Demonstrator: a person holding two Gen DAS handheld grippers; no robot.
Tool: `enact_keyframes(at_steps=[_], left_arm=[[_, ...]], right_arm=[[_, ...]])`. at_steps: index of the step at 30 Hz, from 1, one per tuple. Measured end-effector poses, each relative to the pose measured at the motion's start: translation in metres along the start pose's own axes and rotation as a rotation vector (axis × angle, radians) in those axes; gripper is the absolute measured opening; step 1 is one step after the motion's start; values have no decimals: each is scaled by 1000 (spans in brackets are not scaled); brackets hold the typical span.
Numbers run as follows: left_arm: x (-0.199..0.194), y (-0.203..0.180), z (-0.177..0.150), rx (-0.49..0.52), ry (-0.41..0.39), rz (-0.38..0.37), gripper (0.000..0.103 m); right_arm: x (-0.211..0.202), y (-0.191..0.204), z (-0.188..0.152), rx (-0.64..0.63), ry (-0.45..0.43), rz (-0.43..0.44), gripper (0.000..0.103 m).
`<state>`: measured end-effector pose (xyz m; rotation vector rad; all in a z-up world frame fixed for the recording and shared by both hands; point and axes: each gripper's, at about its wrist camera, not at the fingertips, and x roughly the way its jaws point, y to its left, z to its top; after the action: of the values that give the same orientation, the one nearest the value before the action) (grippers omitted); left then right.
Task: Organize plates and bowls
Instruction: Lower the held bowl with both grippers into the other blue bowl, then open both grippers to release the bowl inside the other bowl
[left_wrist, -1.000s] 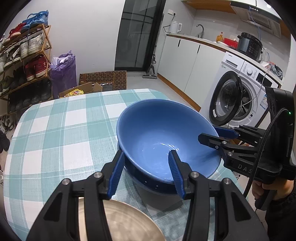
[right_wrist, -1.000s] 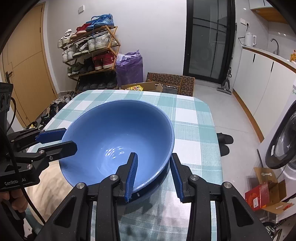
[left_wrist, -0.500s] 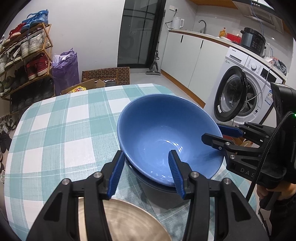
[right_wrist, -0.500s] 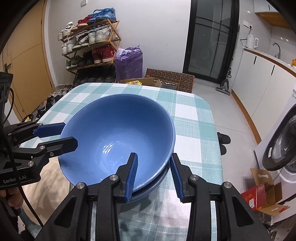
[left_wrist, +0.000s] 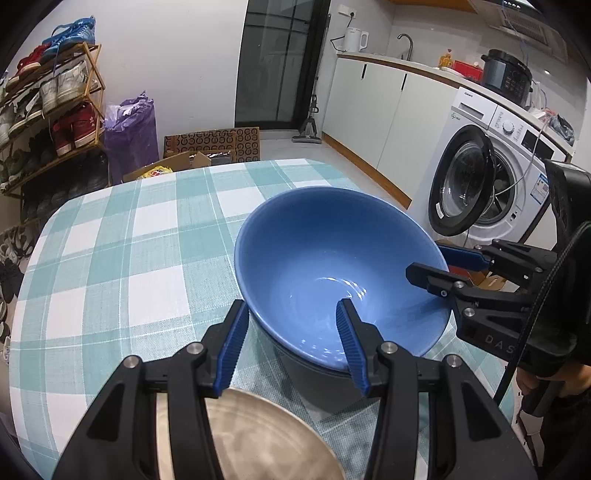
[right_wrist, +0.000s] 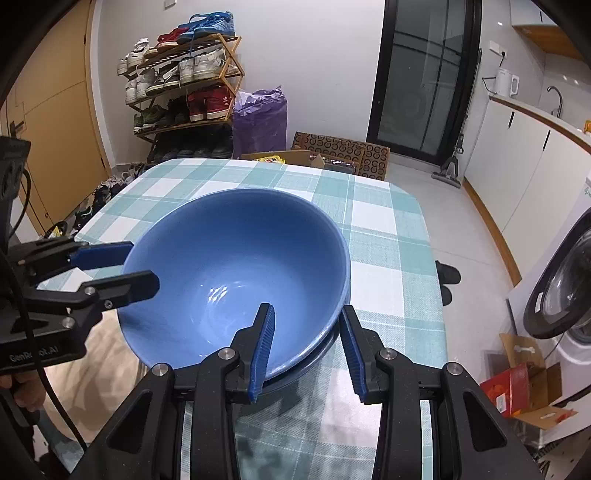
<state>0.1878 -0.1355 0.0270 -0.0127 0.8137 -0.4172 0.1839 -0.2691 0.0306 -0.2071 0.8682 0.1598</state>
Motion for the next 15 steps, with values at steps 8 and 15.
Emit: enact_keyframes(at_steps=[8, 15], left_arm=[[5, 1, -3, 4, 17, -8, 48], [7, -1, -4, 13, 20, 2, 48]], right_arm=[[4, -1, -3, -6, 7, -16, 37], [7, 4, -4, -31, 16, -38, 38]])
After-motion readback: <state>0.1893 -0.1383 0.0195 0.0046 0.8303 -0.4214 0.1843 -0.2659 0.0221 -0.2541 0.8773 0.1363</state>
